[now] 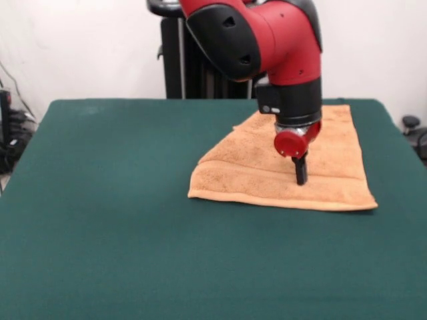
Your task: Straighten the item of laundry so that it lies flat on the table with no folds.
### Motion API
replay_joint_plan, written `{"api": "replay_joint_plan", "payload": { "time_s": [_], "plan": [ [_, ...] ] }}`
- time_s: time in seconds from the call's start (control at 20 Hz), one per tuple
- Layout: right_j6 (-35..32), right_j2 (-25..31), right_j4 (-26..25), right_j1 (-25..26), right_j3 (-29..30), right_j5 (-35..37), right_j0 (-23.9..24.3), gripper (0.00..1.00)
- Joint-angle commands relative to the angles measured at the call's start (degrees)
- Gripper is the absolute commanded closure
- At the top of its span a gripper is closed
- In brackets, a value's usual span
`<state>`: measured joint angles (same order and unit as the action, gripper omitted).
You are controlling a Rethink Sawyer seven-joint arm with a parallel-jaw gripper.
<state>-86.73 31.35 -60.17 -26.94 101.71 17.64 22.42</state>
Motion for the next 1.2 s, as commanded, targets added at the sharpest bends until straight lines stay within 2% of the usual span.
{"api": "replay_joint_plan", "payload": {
  "time_s": [0.05, 0.3, 0.45, 0.55, 0.7, 0.95, 1.2],
  "plan": [
    [-3.0, -2.1, -2.1, 5.2, -7.3, -1.7, -2.0, 1.00],
    [-5.9, -2.9, -5.2, 5.9, -7.8, -11.7, -2.7, 1.00],
    [-5.3, -2.2, -5.2, 6.1, -7.4, -15.0, -2.0, 1.00],
    [-4.6, -0.8, -5.0, 6.1, -6.8, -17.2, -0.9, 1.00],
    [-3.6, 4.2, -5.9, 5.7, -4.5, -20.6, 2.9, 1.00],
    [-3.0, 7.2, -6.4, 6.0, -3.8, -20.1, 4.5, 1.00],
    [0.3, 9.8, -5.3, 7.6, -4.8, -14.8, 6.2, 1.00]
  ]
}}
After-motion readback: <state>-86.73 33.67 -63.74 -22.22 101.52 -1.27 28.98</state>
